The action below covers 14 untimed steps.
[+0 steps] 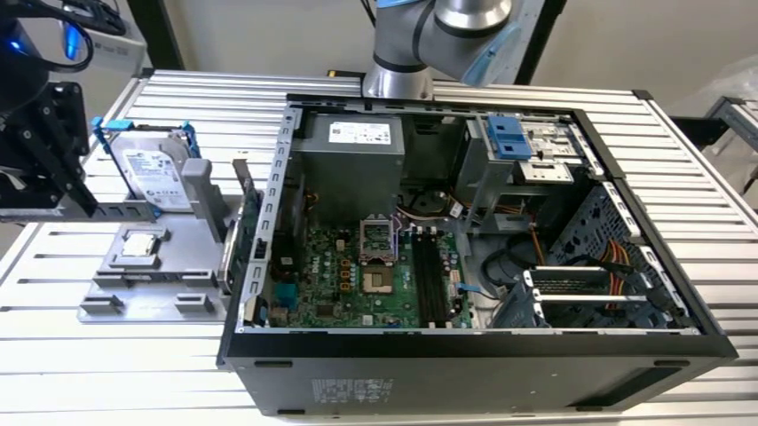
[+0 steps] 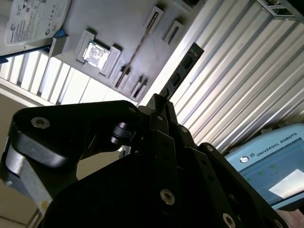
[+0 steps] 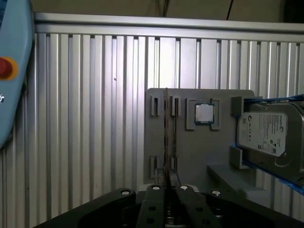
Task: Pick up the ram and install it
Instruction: 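Pick up the ram and move it above insertion slot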
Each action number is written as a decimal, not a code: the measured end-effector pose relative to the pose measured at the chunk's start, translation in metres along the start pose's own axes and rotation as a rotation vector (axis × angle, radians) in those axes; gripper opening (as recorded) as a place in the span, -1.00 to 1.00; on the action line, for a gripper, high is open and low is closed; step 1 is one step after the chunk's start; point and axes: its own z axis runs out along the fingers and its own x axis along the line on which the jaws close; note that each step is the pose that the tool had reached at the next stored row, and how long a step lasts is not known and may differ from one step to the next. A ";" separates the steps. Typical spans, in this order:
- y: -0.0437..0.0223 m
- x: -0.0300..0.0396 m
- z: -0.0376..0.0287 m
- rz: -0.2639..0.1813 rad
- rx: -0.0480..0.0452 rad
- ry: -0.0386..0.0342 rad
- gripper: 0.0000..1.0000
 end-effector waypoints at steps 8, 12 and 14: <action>0.0001 -0.0001 -0.0013 0.000 -0.0002 0.0072 -1.00; 0.0001 -0.0002 -0.0014 0.000 -0.0001 0.0096 -1.00; 0.0000 -0.0004 -0.0014 0.000 -0.0002 0.0121 -1.00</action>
